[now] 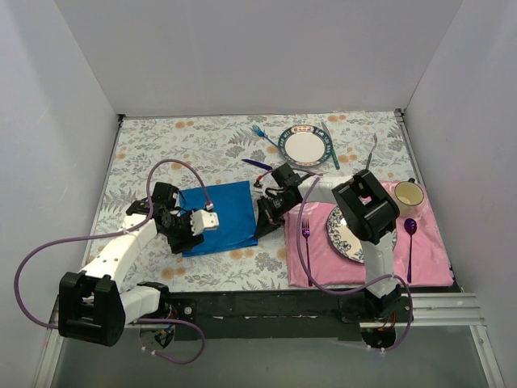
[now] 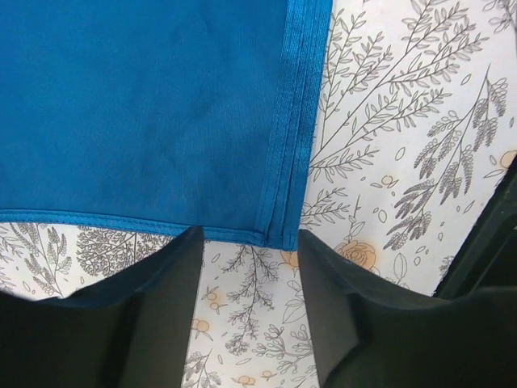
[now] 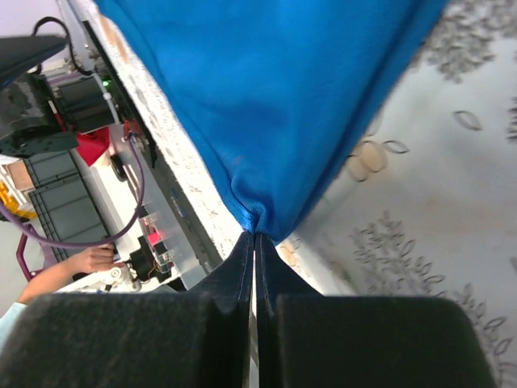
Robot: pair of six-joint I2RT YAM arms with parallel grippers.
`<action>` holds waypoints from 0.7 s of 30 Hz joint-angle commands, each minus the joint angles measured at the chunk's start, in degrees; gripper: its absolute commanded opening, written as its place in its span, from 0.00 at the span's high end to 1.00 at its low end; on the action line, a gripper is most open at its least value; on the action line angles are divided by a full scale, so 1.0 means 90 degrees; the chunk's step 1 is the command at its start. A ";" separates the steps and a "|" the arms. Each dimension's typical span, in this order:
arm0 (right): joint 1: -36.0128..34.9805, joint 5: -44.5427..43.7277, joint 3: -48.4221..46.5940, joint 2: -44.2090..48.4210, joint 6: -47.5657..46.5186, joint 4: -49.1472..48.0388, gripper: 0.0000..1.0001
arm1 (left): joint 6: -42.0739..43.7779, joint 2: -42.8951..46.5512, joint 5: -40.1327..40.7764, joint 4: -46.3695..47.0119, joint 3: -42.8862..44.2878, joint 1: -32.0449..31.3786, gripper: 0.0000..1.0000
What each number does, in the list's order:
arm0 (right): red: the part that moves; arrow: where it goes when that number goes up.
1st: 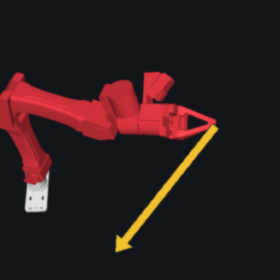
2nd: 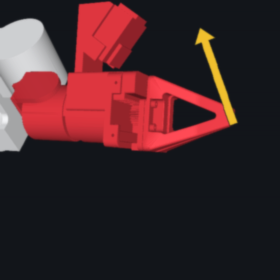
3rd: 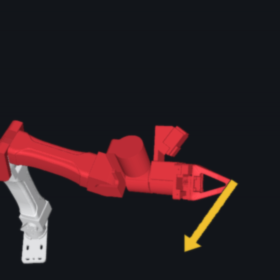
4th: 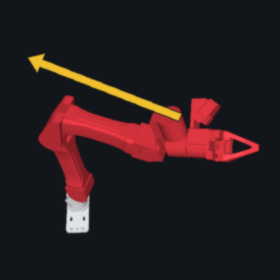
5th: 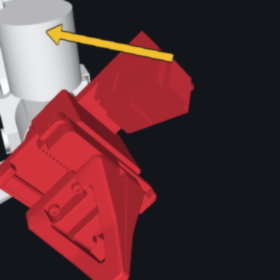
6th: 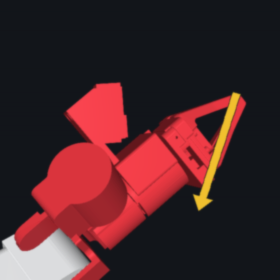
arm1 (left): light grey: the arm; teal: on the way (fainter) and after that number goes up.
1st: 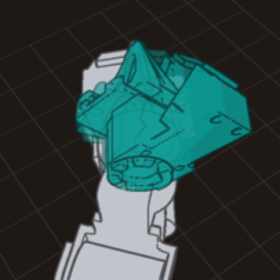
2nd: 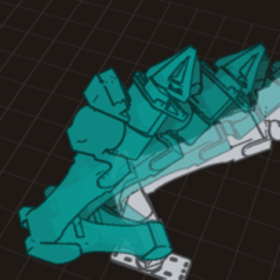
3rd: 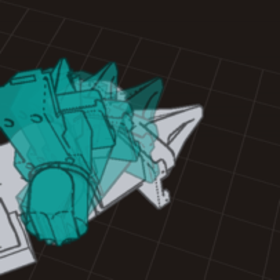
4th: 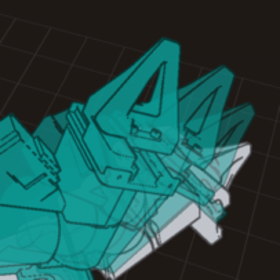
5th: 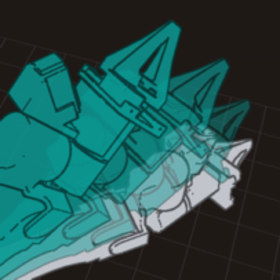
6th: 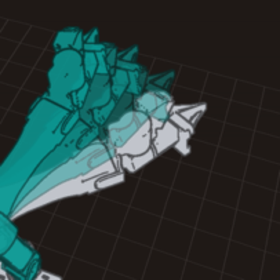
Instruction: Fold the napkin into a case and place the utensils inside
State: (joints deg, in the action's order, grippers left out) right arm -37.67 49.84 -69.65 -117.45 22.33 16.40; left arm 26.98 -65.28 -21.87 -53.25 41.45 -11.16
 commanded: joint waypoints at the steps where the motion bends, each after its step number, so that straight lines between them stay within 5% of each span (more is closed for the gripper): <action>1: -0.0053 -0.0128 -0.0006 -0.0202 -0.0068 -0.0075 0.99 | -0.0614 0.0290 -0.0685 0.0165 0.0209 0.0117 0.47; 12: -0.0072 -0.0206 -0.0269 -0.0320 -0.0449 0.0277 0.99 | -0.3630 -0.0451 -0.1408 0.1813 0.0258 0.0107 0.43; 21: -0.0023 -0.0070 -0.0766 0.0276 -0.0819 0.1262 0.59 | -0.3497 -0.1096 -0.0950 0.2353 -0.0279 0.0068 0.58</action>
State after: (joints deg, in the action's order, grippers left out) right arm -38.00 48.75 -72.47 -119.33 18.22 21.52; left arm -4.34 -73.71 -31.90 -34.61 41.52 -10.31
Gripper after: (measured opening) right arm 0.334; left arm 0.450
